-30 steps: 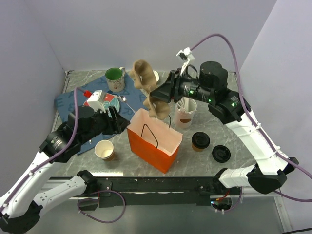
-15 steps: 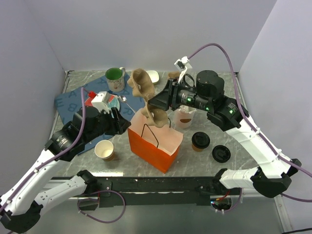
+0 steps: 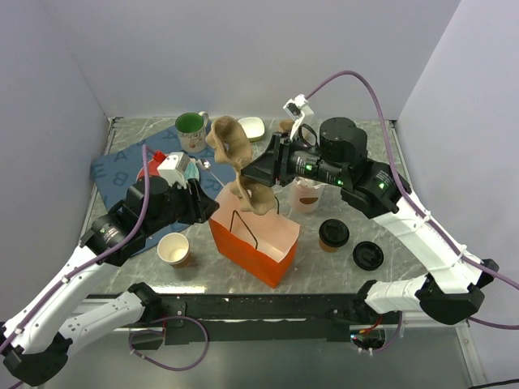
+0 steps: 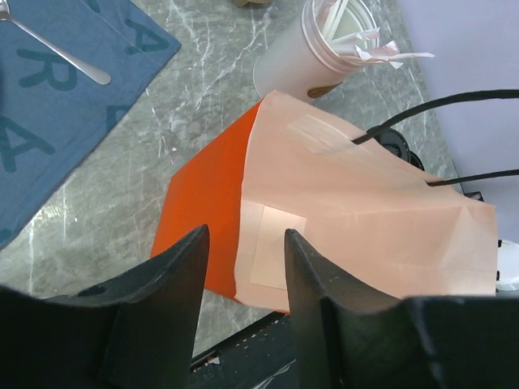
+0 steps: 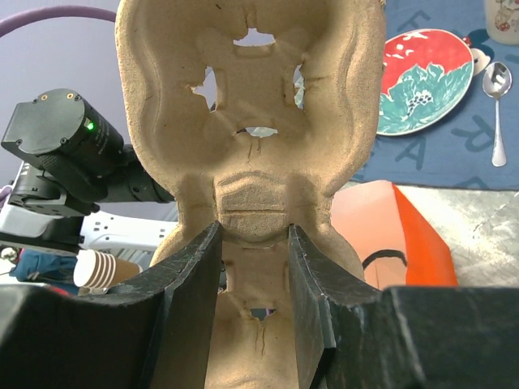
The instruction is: Pack the takeout coffee
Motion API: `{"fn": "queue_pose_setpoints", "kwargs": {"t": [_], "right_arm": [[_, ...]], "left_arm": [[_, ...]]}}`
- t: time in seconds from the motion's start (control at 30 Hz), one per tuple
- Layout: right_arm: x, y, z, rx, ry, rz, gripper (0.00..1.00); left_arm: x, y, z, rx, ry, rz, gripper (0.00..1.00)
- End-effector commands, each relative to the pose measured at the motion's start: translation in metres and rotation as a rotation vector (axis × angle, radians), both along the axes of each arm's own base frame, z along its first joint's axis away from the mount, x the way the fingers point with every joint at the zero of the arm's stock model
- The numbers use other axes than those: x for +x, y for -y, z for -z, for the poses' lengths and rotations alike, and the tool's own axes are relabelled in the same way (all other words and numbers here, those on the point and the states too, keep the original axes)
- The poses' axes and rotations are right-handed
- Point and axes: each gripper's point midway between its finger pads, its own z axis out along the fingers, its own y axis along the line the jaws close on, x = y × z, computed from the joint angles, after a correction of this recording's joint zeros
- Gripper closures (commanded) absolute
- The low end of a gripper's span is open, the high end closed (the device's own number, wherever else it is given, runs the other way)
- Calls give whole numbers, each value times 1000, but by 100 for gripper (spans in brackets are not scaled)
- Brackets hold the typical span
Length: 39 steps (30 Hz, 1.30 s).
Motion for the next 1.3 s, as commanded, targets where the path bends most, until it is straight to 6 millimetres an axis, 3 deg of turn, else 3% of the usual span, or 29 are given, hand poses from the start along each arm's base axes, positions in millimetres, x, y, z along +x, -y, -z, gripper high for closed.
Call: {"fn": "queue_pose_setpoints", "kwargs": {"t": [0.0, 0.53, 1.03, 1.27], "right_arm": [[-1, -3, -25, 62, 43, 8, 68], [2, -9, -34, 92, 55, 12, 68], [-1, -9, -44, 123, 66, 9, 68], [-4, -11, -36, 135, 43, -5, 68]], "left_arm": [[2, 3, -9, -18, 39, 15, 51], [0, 4, -8, -15, 40, 35, 51], [-2, 8, -11, -28, 43, 55, 84], [-3, 10, -12, -38, 42, 67, 99]]}}
